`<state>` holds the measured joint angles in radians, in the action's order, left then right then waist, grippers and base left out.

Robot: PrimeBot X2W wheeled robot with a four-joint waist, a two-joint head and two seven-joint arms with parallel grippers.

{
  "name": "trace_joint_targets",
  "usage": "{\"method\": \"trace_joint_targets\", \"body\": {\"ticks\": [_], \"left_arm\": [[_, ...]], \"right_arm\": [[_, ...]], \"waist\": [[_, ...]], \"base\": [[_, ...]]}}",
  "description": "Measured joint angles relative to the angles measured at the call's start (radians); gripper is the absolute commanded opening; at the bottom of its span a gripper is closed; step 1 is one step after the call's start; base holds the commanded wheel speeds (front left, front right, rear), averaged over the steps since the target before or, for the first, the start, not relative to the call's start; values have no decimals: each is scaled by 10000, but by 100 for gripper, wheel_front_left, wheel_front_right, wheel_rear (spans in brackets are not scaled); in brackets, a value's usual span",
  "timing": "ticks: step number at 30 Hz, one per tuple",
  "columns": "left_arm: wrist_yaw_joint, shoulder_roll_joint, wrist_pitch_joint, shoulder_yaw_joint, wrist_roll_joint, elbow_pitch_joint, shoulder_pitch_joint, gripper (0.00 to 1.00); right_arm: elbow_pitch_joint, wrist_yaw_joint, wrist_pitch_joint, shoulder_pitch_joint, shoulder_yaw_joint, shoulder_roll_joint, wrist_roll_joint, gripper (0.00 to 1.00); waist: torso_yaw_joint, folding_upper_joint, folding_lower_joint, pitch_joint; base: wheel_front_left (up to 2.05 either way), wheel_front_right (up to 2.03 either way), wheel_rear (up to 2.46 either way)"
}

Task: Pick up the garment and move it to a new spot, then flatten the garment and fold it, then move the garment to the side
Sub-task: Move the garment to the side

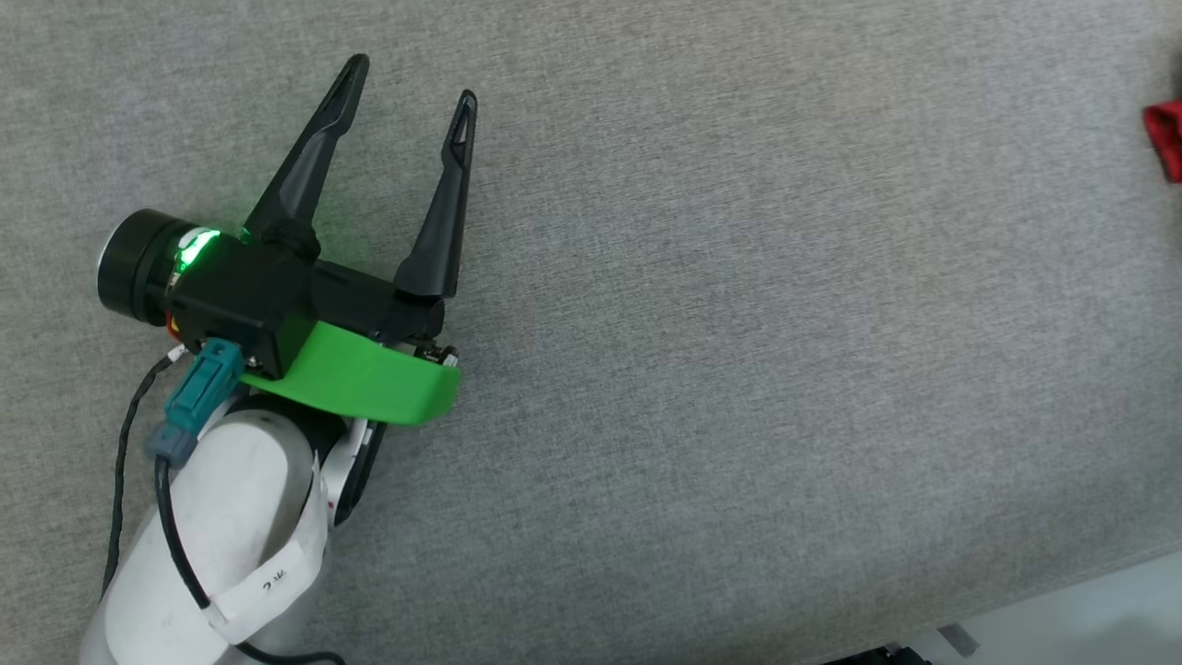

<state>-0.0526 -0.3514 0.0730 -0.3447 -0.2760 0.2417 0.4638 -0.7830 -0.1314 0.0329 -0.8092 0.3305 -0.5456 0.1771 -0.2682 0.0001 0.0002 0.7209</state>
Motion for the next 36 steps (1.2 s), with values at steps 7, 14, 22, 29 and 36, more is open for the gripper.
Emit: {"method": "trace_joint_targets", "body": {"ticks": [7, 14, 22, 29, 36], "left_arm": [[-17, 48, 291, -31, -17, -278, 24, 100], [-163, 278, 782, -19, -184, -771, -232, 100], [-548, 476, 1250, 221, -531, -1361, -1179, 100], [-844, 754, 1467, 345, -836, -1772, -1925, 100], [-940, 1001, 1643, 460, -1081, -2364, -2544, 100]], "right_arm": [[-721, 0, -1896, -227, 1624, 263, -1687, 100], [-309, 0, -2594, -48, 1967, 554, -2105, 100], [1304, 0, -2755, 1769, 1145, 1528, -1499, 100], [3400, 0, -2470, 3858, 479, 2677, -775, 100], [5626, 0, -1806, 5693, -247, 3791, -332, 100]], "waist": [[222, 0, 0, -262], [317, 0, -1, -1014], [526, 0, -2, -2247], [919, 0, -3, -3300], [1658, 0, -3, -4078]], "base": [[0, 0, 0], [0, 0, 0], [0, 0, 0], [0, 0, 0], [0, 0, 0]]}}
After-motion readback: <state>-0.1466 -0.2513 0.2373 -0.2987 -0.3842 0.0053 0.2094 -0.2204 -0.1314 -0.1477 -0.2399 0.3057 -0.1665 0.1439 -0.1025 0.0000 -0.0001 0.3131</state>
